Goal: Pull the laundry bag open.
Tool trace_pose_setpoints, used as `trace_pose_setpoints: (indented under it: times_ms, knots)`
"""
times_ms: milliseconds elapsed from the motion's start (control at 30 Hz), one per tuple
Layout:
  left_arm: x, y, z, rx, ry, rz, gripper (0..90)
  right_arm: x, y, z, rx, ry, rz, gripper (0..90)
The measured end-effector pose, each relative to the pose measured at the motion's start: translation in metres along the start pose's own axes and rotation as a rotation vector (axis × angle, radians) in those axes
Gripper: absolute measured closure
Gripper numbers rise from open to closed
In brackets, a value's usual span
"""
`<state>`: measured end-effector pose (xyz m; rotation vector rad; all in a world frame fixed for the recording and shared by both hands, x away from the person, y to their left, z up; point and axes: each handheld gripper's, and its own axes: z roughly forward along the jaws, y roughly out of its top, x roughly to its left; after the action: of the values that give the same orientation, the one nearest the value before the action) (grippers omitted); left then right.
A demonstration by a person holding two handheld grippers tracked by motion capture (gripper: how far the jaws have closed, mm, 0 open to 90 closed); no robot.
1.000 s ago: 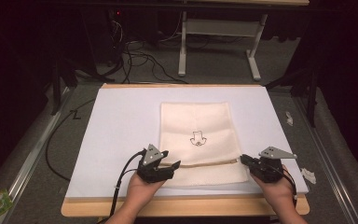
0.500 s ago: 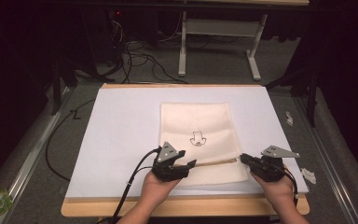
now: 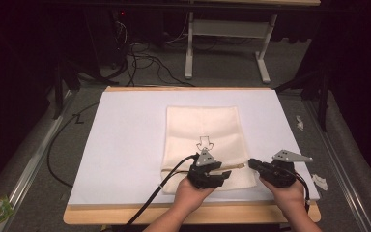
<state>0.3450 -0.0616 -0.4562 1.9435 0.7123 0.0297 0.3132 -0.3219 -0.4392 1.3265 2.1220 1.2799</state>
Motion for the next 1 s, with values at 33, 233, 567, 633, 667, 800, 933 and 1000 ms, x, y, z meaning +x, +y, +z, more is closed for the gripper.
trace_pose_setpoints:
  times_ms: [33,233,567,633,667,800,933,1000]
  knots:
    - [0.000,0.001,0.004,0.005,-0.006,-0.009,52.3,0.000,0.000,0.000,-0.003,0.004,0.002,85.4]
    - [-0.003,0.005,0.023,0.017,-0.044,-0.045,58.5,0.000,0.001,-0.001,-0.011,0.017,-0.001,85.4]
    - [-0.005,0.006,0.039,-0.024,-0.078,-0.127,69.4,0.001,0.002,-0.003,-0.021,0.021,-0.002,85.5]
    - [-0.007,0.006,0.040,-0.036,-0.068,-0.127,72.1,0.001,0.002,-0.003,-0.022,0.020,0.001,85.5]
    - [-0.007,0.006,0.041,-0.046,-0.072,-0.134,73.1,0.001,0.002,-0.003,-0.023,0.020,0.002,85.5]
    - [-0.008,0.004,0.042,-0.066,-0.054,-0.141,78.8,0.001,0.002,-0.004,-0.029,0.017,0.001,85.5]
    - [-0.007,0.003,0.041,-0.081,-0.063,-0.149,83.5,0.001,0.002,-0.004,-0.031,0.014,0.002,85.4]
    - [-0.007,0.003,0.040,-0.084,-0.064,-0.136,84.8,0.001,0.002,-0.004,-0.030,0.010,0.001,85.5]
